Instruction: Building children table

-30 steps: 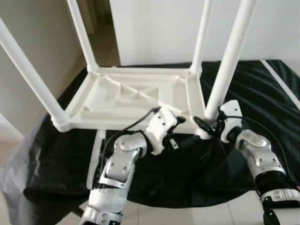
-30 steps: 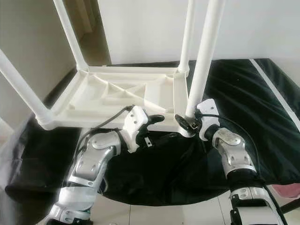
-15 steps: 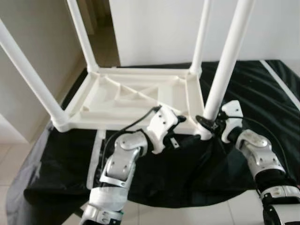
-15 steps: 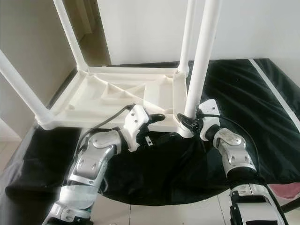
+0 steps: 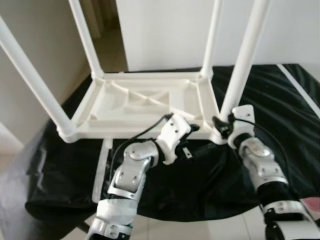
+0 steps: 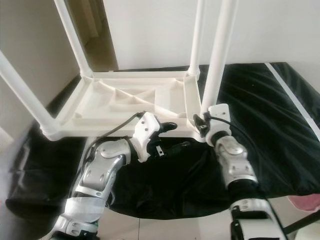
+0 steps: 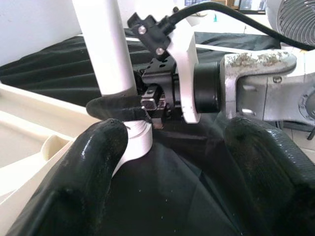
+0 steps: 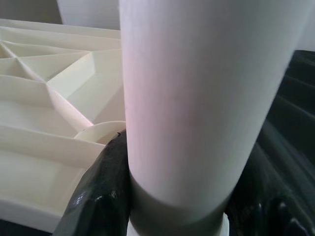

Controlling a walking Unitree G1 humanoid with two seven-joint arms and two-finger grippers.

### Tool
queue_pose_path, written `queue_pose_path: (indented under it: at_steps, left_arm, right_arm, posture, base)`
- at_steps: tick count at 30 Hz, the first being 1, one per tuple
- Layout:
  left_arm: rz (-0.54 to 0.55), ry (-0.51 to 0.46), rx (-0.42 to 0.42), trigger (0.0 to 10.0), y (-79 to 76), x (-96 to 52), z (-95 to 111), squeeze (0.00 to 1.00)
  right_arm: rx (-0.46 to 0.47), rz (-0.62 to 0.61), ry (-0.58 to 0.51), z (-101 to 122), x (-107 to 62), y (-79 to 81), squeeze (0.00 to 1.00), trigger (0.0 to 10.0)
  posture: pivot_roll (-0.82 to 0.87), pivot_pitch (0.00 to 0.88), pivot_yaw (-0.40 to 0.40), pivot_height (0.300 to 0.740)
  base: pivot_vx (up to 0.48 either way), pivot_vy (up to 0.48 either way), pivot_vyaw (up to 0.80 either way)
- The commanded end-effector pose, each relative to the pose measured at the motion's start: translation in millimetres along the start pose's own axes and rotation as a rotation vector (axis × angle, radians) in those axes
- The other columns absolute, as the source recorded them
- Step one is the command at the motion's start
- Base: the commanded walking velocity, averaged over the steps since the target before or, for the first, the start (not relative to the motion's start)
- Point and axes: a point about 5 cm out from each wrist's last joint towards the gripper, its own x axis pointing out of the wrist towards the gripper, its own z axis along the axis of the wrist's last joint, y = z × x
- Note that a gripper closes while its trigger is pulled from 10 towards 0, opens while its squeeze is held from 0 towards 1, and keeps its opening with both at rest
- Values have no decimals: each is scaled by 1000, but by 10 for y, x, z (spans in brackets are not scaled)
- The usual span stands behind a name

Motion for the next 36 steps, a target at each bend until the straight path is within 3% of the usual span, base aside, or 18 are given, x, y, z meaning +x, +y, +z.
queue_pose_path:
  at_steps: [1,11,13,17,30,31,32,36]
  left_arm:
    - [138,-9,3,10000,81,9,13,0]
    - [138,-9,4,10000,84,12,13,0]
    - [138,-9,3,10000,85,12,13,0]
    - [141,-10,1,10000,72,7,8,0]
    - [162,-8,-11,10000,53,-23,-16,0]
    - [164,-8,-12,10000,53,-25,-18,0]
    - [167,-8,-14,10000,54,-28,-20,0]
    - [169,-8,-15,10000,49,-32,-27,0]
  right_arm:
    - [17,-107,23,-26,-9,21,0,10000]
    - [87,-387,19,15,-28,133,0,10000]
    - [90,-398,25,15,-33,150,0,10000]
    - [108,-575,34,18,-105,192,0,10000]
    - [126,-500,9,89,-57,258,0,10000]
    - [131,-462,-33,139,-57,264,800,10000]
    - [142,-435,-63,177,-65,255,1000,10000]
    - [164,-376,-129,257,-108,116,1000,10000]
  posture:
    - [-86,0,76,740]
    - [-81,0,70,740]
    - [-81,0,70,740]
    - [-78,0,66,740]
    - [-61,6,42,740]
    - [-59,6,40,740]
    - [-63,7,39,740]
    - [-65,8,35,740]
  base:
    - [0,0,0]
    - [0,0,0]
    - [0,0,0]
    - [0,0,0]
    - [0,0,0]
    - [0,0,0]
    - [0,0,0]
    - [0,0,0]
